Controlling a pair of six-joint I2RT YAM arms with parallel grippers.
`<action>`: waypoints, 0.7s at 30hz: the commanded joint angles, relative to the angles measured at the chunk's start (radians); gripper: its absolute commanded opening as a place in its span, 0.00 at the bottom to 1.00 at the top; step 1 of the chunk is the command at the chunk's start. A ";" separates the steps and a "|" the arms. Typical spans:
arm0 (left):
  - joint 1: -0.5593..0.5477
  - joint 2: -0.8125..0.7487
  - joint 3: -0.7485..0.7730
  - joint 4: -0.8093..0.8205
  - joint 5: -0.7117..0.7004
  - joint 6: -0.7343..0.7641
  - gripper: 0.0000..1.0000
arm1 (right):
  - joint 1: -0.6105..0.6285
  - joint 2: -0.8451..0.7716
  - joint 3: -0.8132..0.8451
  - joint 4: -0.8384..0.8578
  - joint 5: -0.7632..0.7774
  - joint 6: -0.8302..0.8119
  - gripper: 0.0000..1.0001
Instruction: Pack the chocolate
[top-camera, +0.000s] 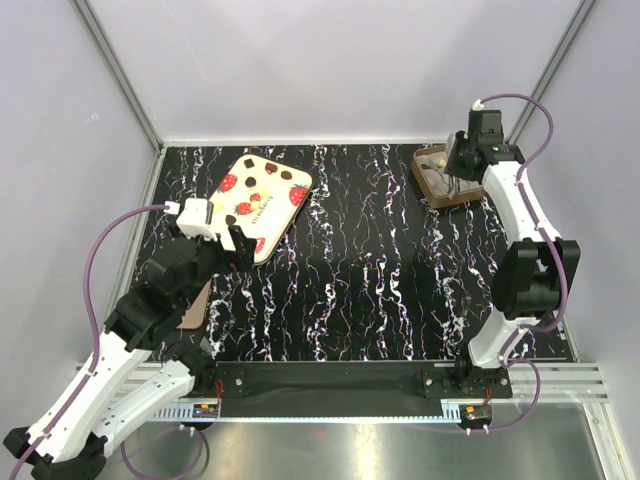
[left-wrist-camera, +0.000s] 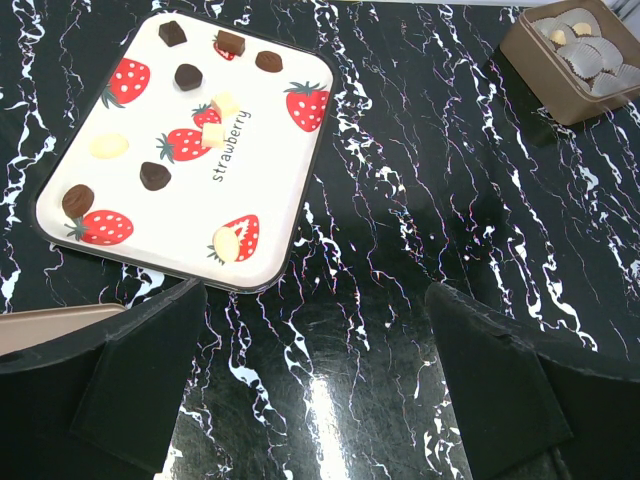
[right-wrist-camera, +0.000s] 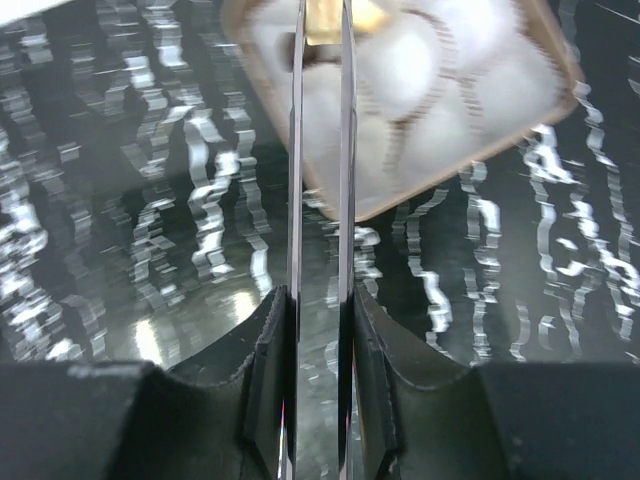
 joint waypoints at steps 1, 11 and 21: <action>0.004 0.001 -0.006 0.062 0.003 0.007 0.99 | -0.027 0.051 0.043 0.006 0.029 -0.017 0.34; 0.004 -0.002 -0.004 0.057 -0.006 0.012 0.99 | -0.122 0.180 0.105 0.028 0.037 -0.024 0.34; 0.004 0.007 -0.003 0.059 -0.005 0.014 0.99 | -0.148 0.254 0.136 0.034 0.020 -0.027 0.36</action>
